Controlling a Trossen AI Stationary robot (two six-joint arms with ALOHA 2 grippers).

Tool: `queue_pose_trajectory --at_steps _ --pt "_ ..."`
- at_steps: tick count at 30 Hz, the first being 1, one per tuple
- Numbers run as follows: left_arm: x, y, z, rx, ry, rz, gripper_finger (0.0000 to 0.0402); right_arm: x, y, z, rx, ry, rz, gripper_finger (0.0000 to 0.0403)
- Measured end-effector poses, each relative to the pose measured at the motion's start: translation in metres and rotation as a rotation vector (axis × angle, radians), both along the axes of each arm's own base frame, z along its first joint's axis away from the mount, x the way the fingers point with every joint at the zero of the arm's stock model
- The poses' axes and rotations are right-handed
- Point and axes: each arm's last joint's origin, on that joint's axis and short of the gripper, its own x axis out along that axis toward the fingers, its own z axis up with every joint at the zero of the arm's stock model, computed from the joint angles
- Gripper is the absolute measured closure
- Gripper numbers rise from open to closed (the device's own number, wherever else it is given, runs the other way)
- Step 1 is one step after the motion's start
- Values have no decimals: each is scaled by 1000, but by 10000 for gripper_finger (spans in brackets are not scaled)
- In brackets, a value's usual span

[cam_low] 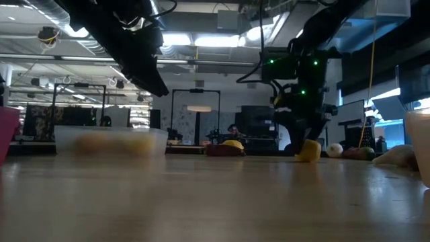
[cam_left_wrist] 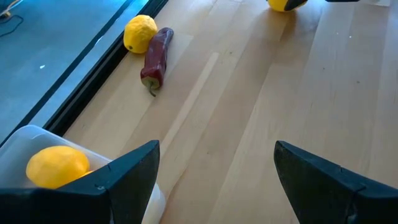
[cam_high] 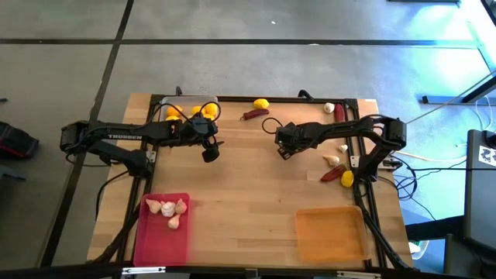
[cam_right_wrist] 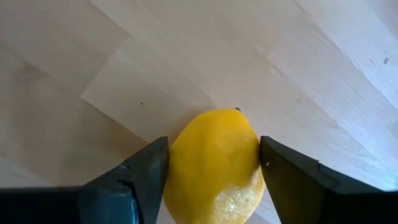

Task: Sort produce into baskets
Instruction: Put the yellow lemon into the left white bin

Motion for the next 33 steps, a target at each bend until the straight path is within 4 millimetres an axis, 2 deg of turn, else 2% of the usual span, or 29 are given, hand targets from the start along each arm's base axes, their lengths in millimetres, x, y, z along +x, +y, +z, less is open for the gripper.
queue_pose_trajectory --at_steps 6,15,22,28,33 --pt "0 0 0 0 0 0 88 -1 0 -1 7 15 26 170" --pt "0 0 0 0 1 0 88 -2 0 -1 -6 54 72 258" --pt "2 0 2 -17 -39 22 89 -3 1 2 -20 63 122 271" --pt "2 0 3 -12 -44 5 89 -6 2 26 -46 -28 187 271" --pt "8 -2 9 -60 -141 -81 89 -6 3 58 -105 -223 247 271"
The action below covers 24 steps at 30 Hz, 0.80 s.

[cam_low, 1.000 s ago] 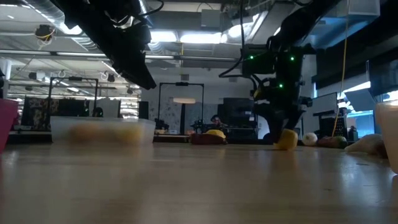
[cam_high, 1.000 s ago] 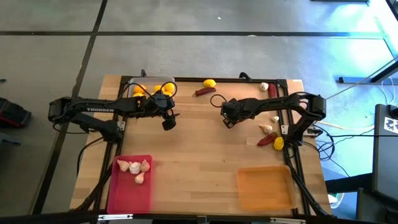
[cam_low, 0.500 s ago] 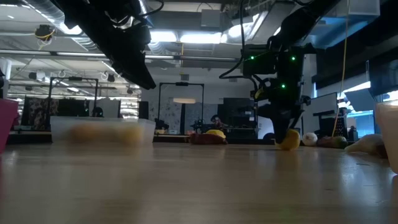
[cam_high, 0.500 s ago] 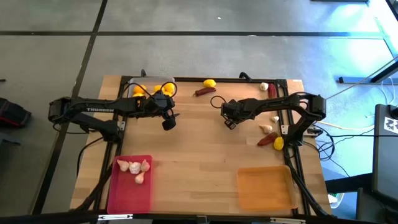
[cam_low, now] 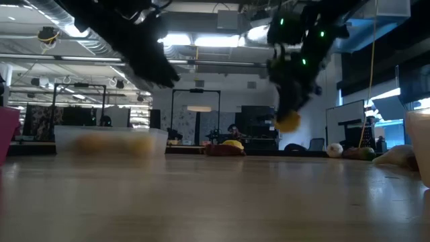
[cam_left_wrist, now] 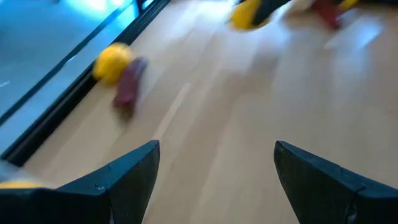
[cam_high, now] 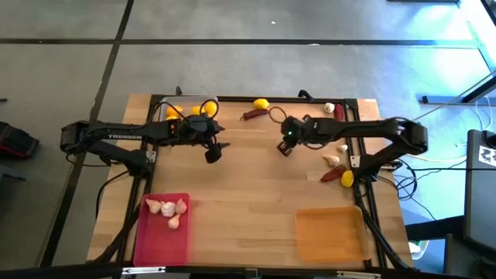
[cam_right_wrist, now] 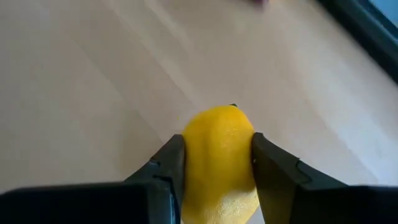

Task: Sort produce into baskets
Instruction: Put the yellow lemon into the left white bin

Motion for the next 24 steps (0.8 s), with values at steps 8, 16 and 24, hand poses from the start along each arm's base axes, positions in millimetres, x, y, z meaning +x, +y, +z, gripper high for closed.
queue_pose_trajectory --at_steps 8,16,24 --pt "9 -4 13 -30 -166 -136 89 14 19 46 -160 -328 227 271" --pt "20 -16 18 10 -260 -206 89 34 41 68 -284 -563 419 271" --pt "44 -30 8 32 -336 -274 89 42 66 87 -355 -760 607 271"
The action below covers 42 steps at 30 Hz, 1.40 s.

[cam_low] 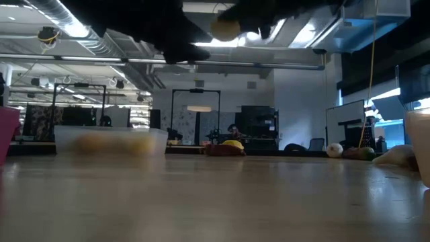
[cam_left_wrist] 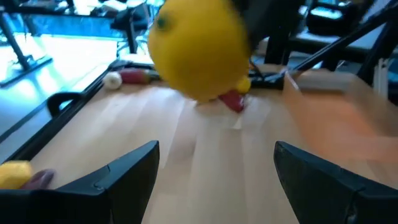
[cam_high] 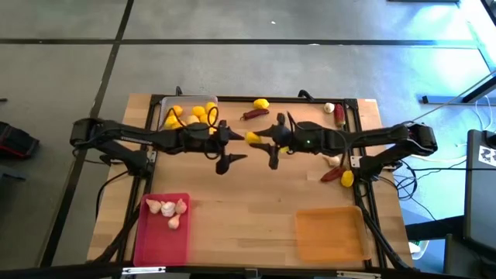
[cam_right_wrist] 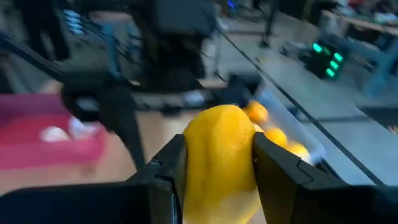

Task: Sort produce into baskets
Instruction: Put the yellow lemon into the left white bin

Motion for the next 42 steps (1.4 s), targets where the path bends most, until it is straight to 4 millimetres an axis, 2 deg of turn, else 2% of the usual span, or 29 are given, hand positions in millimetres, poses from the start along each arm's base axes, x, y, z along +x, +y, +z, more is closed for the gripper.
queue_pose_trajectory --at_steps 6,13,18,25,29,35,42 --pt "14 -14 -1 -6 -115 -98 89 3 15 4 -20 -54 86 271" --pt "16 -23 5 -2 -193 -138 94 9 19 -3 -18 -43 143 271" --pt "16 -21 6 -5 -197 -129 130 10 20 -5 -27 -43 198 271" --pt "16 -19 6 -5 -198 -127 201 10 20 -5 -26 -42 208 270" --pt "16 -19 6 -4 -196 -127 217 10 20 -5 -24 -44 209 244" --pt "16 -19 4 -5 -170 -121 215 9 20 -4 -2 -38 195 174" --pt "1 -15 7 12 -55 13 216 -10 17 9 -12 7 126 138"
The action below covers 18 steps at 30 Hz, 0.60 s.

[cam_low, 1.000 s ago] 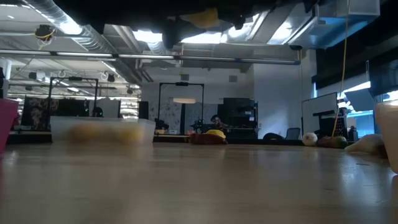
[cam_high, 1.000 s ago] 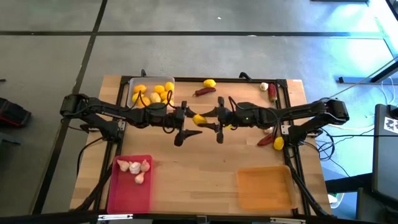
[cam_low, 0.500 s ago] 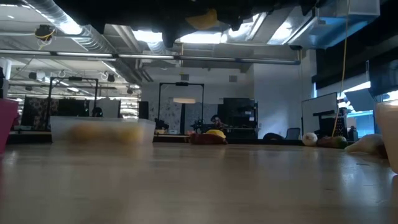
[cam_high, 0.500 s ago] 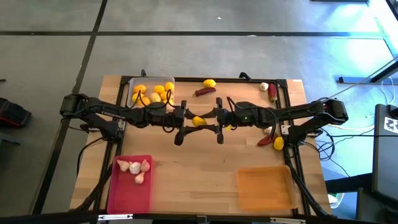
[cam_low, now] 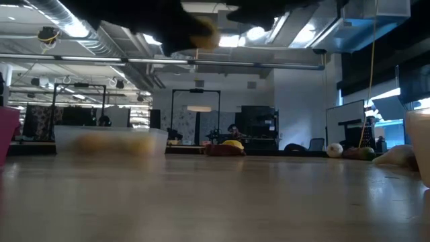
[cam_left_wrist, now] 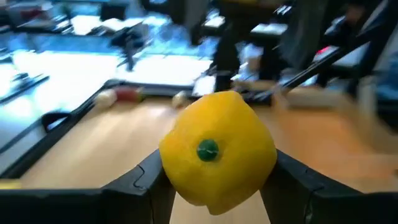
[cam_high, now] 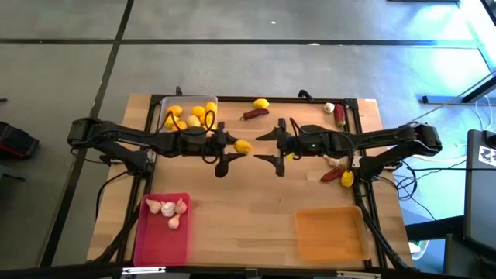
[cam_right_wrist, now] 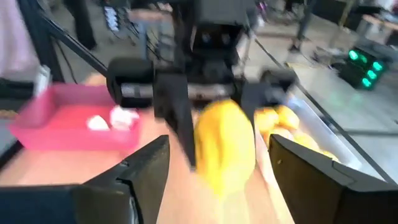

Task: Sort produce into baskets
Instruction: Put the yellow lemon into the left white bin

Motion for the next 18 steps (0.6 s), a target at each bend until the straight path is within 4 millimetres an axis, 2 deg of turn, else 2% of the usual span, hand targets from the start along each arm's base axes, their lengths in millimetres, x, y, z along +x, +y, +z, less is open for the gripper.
queue_pose_trajectory --at_steps 3,10,18 --pt "-14 5 3 19 83 120 215 -8 -2 -1 -18 62 -73 138" --pt "-57 29 7 8 275 430 213 -13 -9 -16 -104 224 -309 143" --pt "-96 68 1 -63 435 748 213 -15 -11 -24 -140 296 -344 143"
